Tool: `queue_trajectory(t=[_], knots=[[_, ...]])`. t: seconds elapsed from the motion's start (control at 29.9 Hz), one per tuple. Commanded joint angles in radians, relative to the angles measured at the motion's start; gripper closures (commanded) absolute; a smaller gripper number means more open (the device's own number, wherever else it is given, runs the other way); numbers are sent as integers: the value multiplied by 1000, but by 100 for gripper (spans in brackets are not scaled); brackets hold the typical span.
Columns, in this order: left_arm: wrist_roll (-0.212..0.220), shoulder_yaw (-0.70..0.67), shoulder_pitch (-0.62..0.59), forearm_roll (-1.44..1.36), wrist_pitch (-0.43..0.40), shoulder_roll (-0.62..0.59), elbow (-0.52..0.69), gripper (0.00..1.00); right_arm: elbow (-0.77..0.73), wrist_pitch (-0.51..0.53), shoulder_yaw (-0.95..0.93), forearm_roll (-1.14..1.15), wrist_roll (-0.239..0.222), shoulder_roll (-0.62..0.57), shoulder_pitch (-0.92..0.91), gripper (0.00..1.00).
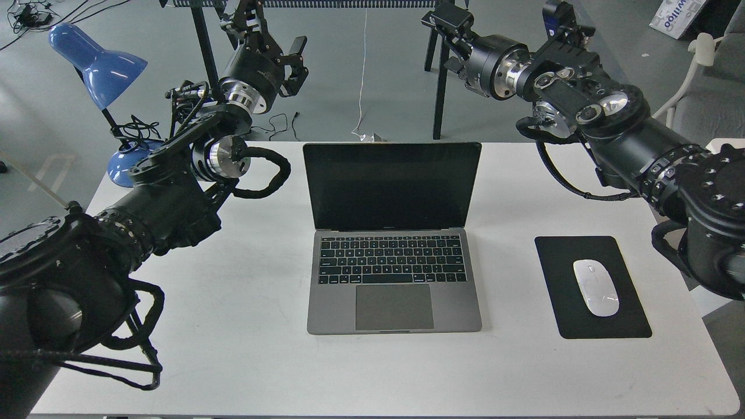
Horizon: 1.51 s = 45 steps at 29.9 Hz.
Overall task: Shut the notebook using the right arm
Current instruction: 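Swing the right gripper over toward the top of the laptop screen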
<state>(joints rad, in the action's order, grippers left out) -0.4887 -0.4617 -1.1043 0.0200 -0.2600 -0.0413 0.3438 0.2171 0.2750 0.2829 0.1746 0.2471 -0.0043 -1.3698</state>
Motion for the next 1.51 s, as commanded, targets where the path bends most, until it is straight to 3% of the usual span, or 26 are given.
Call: queue_trajectory(t=[0.0, 0.67, 1.47], knots=[[0, 0, 0, 1, -1, 0, 0, 0, -12, 6, 59, 3, 1, 4, 0, 0], [0, -2, 1, 1, -1, 0, 0, 0, 4, 13, 90, 85, 9, 4, 48, 0], [0, 0, 1, 1, -1, 0, 1, 0, 8, 208, 61, 82, 17, 4, 40, 0]])
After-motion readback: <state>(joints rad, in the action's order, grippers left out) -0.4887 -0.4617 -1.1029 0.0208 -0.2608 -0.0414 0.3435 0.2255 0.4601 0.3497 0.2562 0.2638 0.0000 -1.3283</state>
